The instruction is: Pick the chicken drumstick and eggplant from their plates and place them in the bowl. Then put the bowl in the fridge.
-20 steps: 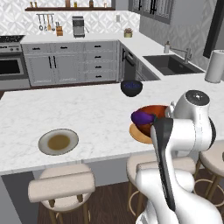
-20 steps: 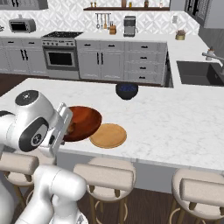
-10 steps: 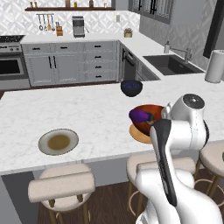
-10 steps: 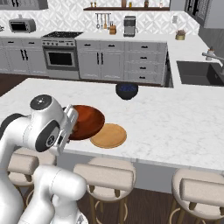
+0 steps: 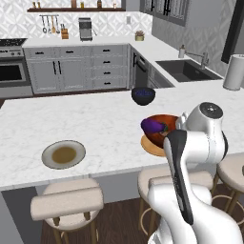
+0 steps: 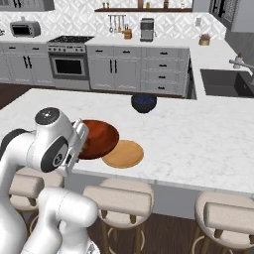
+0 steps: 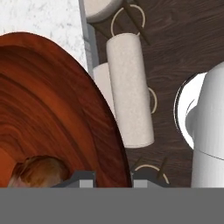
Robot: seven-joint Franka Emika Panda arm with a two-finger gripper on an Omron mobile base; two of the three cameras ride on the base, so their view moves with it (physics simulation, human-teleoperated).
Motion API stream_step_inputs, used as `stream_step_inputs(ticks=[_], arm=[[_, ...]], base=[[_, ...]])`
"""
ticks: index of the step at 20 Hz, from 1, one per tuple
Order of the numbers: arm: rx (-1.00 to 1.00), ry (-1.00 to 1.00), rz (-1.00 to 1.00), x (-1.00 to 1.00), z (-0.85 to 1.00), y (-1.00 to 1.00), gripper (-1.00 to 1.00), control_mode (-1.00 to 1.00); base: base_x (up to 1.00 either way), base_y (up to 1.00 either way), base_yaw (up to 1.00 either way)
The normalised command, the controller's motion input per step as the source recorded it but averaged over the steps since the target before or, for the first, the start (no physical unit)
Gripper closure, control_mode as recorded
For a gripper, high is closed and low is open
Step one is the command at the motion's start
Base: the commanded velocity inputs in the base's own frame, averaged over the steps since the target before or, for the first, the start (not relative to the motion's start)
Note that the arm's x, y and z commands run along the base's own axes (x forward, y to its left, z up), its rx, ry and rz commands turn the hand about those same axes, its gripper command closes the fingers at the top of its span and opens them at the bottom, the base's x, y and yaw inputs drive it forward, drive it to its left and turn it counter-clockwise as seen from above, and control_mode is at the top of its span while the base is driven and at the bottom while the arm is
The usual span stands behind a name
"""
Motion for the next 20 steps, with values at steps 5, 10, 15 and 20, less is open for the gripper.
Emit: stream_step_inputs(ticks=[5,10,15,20], arm=[[0.0,-0.01,0.0,-0.05,0.0,0.01,1.0,1.0],[0.0,0.0,0.0,0.0,0.0,0.0,1.0,1.0],[0.0,0.0,0.0,0.0,0.0,0.0,1.0,1.0],[0.0,0.0,0.0,0.0,0.0,0.0,1.0,1.0]], base=[[-0.34,0.06,0.02],[-1.0,0.23,0.12],[-0.37,0.82,0.59],[0.01,0.99,0.71]])
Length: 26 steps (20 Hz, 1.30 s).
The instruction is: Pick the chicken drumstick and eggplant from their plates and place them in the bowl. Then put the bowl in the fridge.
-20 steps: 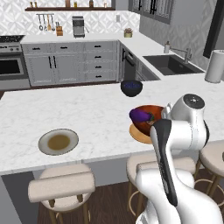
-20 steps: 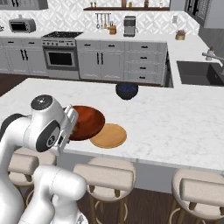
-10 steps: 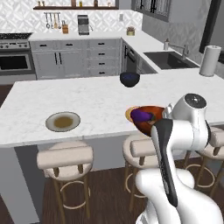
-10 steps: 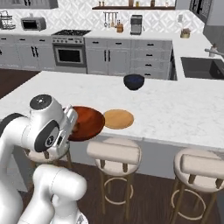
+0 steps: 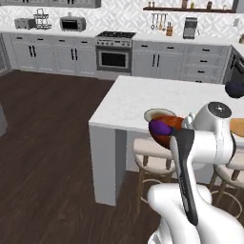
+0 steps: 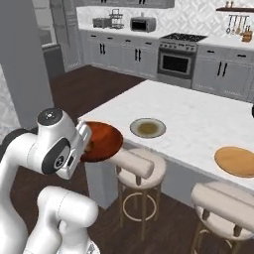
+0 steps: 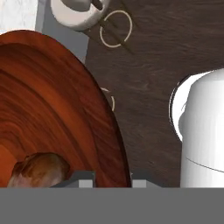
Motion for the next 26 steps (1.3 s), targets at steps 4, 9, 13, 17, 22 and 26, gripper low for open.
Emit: stream_step_inputs(ticks=[4,9,13,17,22,26], arm=[[0.0,0.0,0.0,0.0,0.0,0.0,1.0,1.0],[0.0,0.0,0.0,0.0,0.0,0.0,1.0,1.0],[0.0,0.0,0.0,0.0,0.0,0.0,1.0,1.0],[0.0,0.0,0.0,0.0,0.0,0.0,1.0,1.0],[0.0,0.0,0.0,0.0,0.0,0.0,1.0,1.0],[0.0,0.0,0.0,0.0,0.0,0.0,1.0,1.0]], base=[[0.43,0.97,0.62],[0.93,1.0,0.43],[1.0,0.57,0.28],[1.0,0.44,0.08],[1.0,0.37,-0.01],[1.0,0.17,-0.16]])
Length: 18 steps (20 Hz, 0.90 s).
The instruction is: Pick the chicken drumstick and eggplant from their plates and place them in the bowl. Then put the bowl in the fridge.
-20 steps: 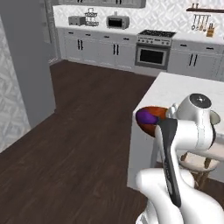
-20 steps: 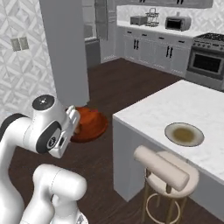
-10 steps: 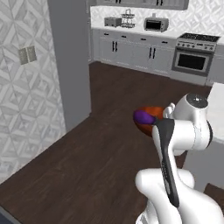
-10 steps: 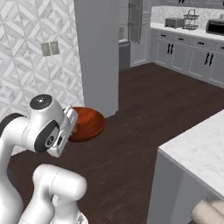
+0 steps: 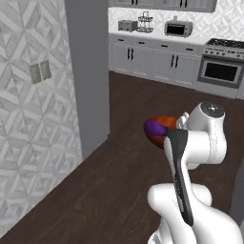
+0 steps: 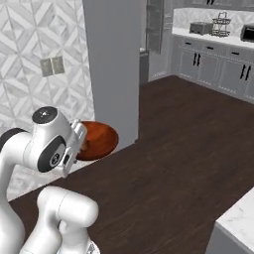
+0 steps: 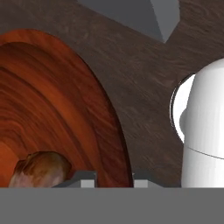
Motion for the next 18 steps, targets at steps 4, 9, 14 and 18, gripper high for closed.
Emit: stream_step_inputs(ticks=[4,9,14,18], arm=[[0.0,0.0,0.0,0.0,0.0,0.0,1.0,1.0],[0.0,0.0,0.0,0.0,0.0,0.0,1.0,1.0],[0.0,0.0,0.0,0.0,0.0,0.0,1.0,1.0],[0.0,0.0,0.0,0.0,0.0,0.0,1.0,1.0]], base=[[1.0,0.2,-0.39],[1.0,0.27,-0.46],[1.0,0.22,-0.35],[1.0,0.1,-0.26]])
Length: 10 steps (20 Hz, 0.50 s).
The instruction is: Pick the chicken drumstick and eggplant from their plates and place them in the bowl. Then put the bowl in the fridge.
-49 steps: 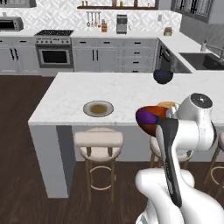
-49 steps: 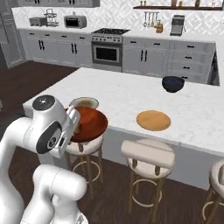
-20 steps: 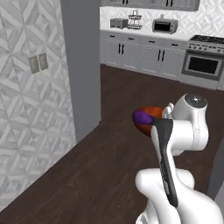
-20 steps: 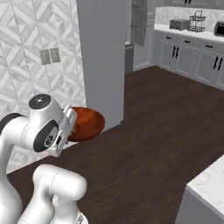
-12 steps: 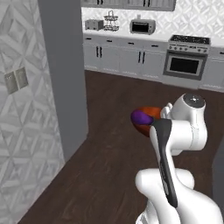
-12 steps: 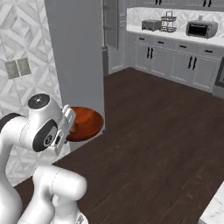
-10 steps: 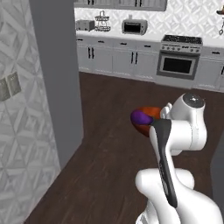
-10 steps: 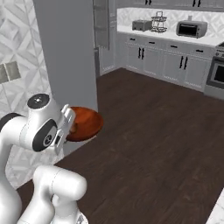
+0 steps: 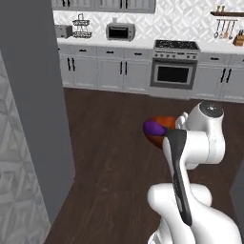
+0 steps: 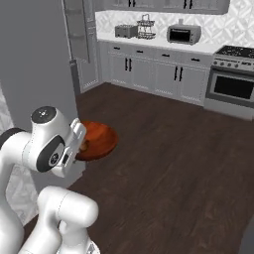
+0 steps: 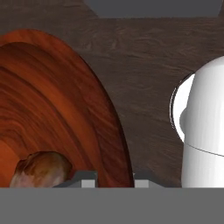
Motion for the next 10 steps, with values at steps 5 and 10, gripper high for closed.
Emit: stream_step_inputs(ticks=[5,10], arm=[[0.0,0.0,0.0,0.0,0.0,0.0,1.0,1.0],[0.0,0.0,0.0,0.0,0.0,0.0,1.0,1.0]], base=[[1.0,0.0,-0.1],[1.0,0.0,0.05]])
